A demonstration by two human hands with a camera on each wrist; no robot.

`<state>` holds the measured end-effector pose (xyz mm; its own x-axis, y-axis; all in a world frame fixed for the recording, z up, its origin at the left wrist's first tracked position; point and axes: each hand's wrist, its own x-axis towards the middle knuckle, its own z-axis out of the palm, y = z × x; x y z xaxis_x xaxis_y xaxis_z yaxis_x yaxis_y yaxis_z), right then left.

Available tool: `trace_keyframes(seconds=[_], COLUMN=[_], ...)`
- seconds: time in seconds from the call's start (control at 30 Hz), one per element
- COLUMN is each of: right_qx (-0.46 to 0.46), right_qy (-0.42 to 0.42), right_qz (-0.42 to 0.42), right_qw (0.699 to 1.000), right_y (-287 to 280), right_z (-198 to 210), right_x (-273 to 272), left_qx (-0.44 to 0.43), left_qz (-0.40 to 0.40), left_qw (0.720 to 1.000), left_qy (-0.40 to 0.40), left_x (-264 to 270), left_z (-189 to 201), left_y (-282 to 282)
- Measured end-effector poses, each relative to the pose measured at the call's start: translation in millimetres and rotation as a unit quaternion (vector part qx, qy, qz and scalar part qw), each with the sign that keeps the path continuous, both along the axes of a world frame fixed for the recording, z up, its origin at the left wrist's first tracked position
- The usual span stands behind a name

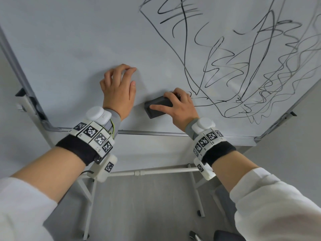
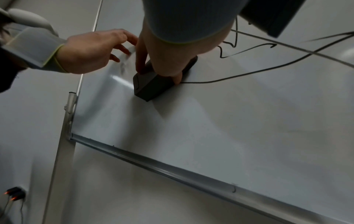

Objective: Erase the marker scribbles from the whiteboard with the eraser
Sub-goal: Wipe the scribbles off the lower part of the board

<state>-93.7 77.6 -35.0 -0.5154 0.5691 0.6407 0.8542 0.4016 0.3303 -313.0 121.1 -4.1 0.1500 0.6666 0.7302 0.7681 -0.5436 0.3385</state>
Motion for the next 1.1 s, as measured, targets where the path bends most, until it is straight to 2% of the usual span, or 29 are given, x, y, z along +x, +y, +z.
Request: trace_keyframes(seconds=[0.2, 0.6, 0.8, 0.93, 1.1], right_qx=[-0.001, -0.015, -0.014, 0.012, 0.105], right_qy=[-0.002, -0.009, -0.002, 0.028, 0.077], right_qz=[0.004, -0.042, -0.035, -0.034, -0.040], right_qw=[1.000, 0.999, 0.999, 0.999, 0.991], right_y=[4.2, -16.5, -16.8, -10.4, 7.6], right_z=[10.3, 0.6, 3.5, 9.6, 31.0], right_x=[-12.2, 40.0, 43.6, 32.9, 26.9], left_qx=[0.000, -0.002, -0.005, -0.003, -0.001], left_qz=[-0.003, -0.004, -0.003, -0.002, -0.002], left_qw=[1.000, 1.000, 1.000, 1.000, 1.000], left_qy=[0.003, -0.003, -0.002, 0.000, -0.002], left_x=[4.8, 16.0, 20.0, 20.2, 22.6], left_z=[2.8, 5.3, 5.7, 6.3, 9.0], left_y=[-1.4, -2.5, -3.2, -1.5, -0.5])
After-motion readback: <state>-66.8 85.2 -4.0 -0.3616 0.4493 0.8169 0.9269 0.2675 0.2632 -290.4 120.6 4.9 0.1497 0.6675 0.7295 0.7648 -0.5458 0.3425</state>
